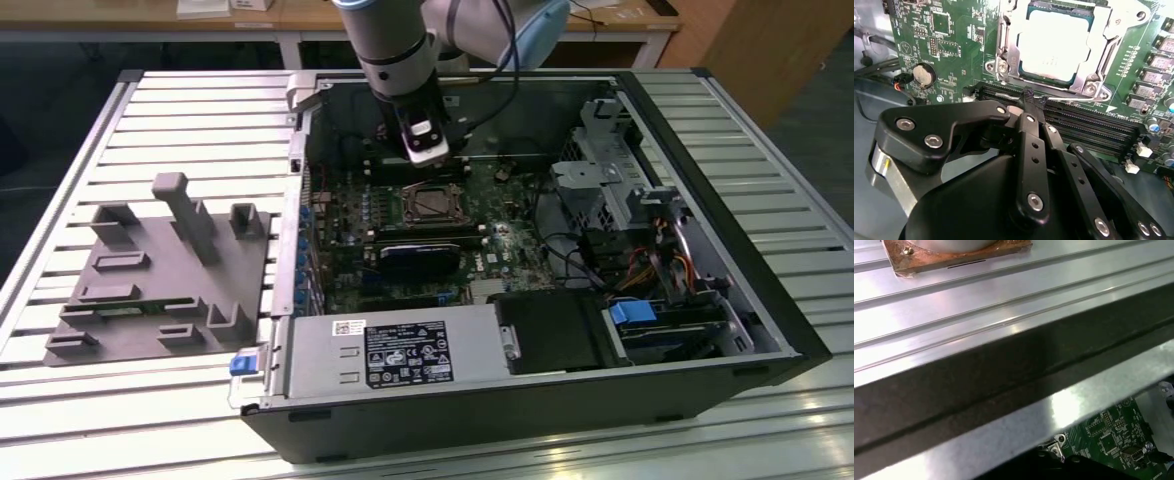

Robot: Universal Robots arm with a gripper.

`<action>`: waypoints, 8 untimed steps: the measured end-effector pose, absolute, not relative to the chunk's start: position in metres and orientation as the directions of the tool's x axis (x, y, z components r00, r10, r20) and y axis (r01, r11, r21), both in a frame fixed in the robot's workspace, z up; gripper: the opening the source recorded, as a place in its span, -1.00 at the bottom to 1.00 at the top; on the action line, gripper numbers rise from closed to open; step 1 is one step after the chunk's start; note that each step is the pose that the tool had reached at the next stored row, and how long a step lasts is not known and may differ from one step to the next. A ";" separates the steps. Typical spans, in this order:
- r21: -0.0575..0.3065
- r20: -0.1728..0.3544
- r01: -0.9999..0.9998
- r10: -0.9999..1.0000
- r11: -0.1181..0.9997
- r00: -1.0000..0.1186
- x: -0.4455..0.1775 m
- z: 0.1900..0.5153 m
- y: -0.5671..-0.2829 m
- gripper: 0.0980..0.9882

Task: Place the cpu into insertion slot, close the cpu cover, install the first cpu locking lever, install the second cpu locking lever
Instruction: 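Install the first cpu locking lever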

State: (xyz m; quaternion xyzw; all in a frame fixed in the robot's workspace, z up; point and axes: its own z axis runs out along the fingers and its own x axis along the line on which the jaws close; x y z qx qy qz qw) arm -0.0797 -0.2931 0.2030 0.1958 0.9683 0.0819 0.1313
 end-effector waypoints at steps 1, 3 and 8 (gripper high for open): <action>0.208 -0.223 0.360 0.403 0.909 -0.888 -0.080 0.203 -0.293 -0.99; 0.206 -0.224 0.365 0.407 0.908 -0.885 -0.079 0.202 -0.293 -0.99; 0.205 -0.225 0.378 0.420 0.903 -0.879 -0.079 0.201 -0.292 -0.99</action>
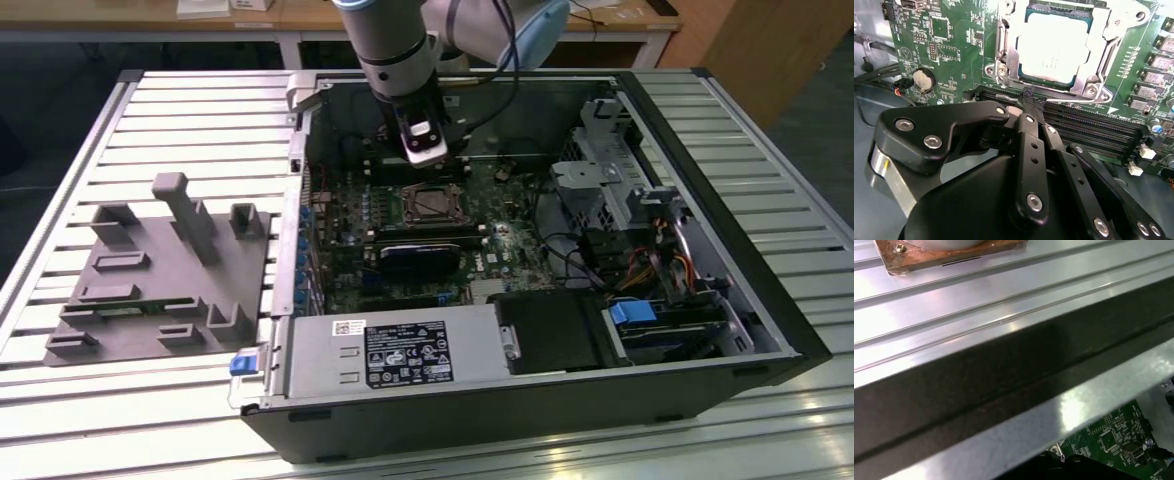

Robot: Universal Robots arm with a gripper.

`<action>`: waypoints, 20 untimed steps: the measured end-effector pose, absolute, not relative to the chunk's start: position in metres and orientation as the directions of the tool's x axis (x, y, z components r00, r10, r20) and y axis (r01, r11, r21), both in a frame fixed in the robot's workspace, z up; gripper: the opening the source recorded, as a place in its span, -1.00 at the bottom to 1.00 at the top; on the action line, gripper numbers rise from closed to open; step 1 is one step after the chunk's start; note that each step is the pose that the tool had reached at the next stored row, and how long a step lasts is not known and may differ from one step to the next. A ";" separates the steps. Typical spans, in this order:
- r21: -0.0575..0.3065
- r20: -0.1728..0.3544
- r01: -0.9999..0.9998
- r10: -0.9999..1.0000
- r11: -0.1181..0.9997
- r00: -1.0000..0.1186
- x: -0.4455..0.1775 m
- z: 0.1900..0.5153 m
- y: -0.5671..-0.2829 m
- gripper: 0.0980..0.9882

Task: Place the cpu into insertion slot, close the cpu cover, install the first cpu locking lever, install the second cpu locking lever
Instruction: 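Install the first cpu locking lever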

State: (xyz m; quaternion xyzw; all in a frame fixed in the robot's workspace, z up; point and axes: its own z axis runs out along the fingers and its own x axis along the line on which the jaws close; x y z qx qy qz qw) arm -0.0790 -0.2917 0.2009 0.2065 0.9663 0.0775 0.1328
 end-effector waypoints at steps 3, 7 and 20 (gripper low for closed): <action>0.203 -0.226 0.384 0.424 0.901 -0.877 -0.079 0.200 -0.290 -0.99; 0.196 -0.229 0.387 0.426 0.901 -0.875 -0.078 0.199 -0.289 -0.99; 0.181 -0.236 0.387 0.422 0.904 -0.875 -0.076 0.195 -0.287 -0.99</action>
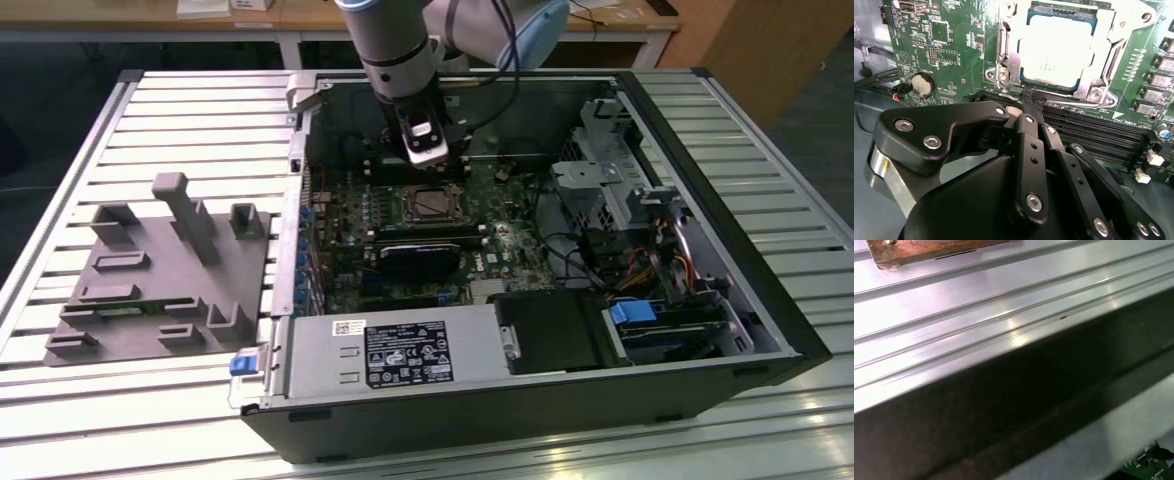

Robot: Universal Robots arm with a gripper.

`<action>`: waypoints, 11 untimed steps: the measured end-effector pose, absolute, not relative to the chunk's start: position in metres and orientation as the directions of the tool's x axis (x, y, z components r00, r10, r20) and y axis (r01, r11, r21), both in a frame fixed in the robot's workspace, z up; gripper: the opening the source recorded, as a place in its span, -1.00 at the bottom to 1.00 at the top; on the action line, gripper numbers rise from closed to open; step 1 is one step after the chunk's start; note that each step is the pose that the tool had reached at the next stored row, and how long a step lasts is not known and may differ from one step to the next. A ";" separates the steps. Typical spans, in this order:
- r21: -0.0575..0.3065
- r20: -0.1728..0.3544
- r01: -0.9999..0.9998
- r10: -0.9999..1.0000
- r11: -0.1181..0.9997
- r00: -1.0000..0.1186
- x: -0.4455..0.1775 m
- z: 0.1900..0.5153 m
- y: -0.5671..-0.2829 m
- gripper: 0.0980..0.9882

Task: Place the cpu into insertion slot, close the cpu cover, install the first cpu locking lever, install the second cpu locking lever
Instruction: 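Install the first cpu locking lever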

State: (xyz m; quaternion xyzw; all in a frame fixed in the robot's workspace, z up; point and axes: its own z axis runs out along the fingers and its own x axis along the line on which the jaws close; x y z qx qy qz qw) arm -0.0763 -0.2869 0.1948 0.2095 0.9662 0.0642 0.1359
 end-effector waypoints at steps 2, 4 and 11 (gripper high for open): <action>0.181 -0.236 0.387 0.422 0.904 -0.875 -0.076 0.194 -0.287 -0.99; 0.181 -0.236 0.387 0.422 0.904 -0.875 -0.076 0.193 -0.287 -0.99; 0.176 -0.238 0.387 0.421 0.905 -0.875 -0.076 0.191 -0.287 -0.99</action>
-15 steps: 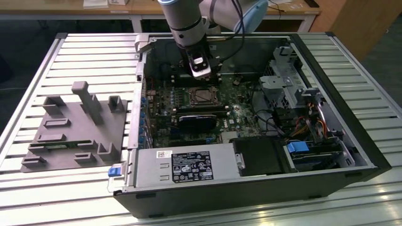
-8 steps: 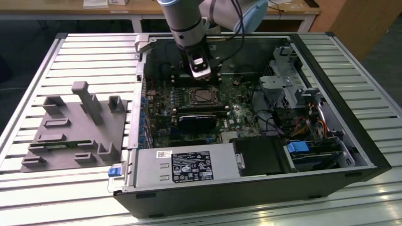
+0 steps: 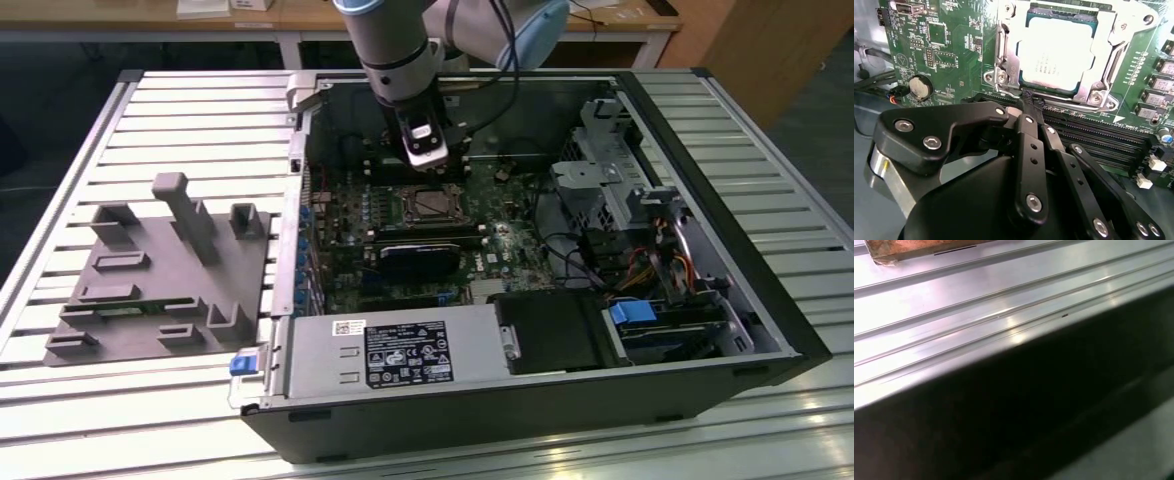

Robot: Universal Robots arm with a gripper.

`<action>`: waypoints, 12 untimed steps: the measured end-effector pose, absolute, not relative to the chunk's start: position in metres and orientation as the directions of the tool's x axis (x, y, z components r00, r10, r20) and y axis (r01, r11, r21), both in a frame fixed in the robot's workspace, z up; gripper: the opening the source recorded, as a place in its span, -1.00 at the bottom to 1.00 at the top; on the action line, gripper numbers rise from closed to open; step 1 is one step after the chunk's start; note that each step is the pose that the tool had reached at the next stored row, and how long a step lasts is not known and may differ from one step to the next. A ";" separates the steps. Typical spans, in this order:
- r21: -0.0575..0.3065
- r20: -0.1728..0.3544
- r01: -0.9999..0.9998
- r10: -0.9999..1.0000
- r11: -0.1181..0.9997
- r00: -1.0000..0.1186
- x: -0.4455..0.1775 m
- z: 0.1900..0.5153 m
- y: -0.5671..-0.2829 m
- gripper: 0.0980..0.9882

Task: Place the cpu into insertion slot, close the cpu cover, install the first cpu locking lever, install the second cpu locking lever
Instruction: 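Install the first cpu locking lever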

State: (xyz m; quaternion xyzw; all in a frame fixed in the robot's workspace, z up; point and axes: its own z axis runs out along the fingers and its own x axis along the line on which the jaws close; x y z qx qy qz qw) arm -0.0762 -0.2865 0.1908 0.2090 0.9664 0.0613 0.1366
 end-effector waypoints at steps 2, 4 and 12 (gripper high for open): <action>0.176 -0.238 0.387 0.421 0.905 -0.875 -0.076 0.190 -0.287 -0.99; 0.175 -0.238 0.387 0.420 0.905 -0.876 -0.076 0.190 -0.287 -0.99; 0.176 -0.238 0.387 0.420 0.905 -0.876 -0.072 0.190 -0.288 -0.99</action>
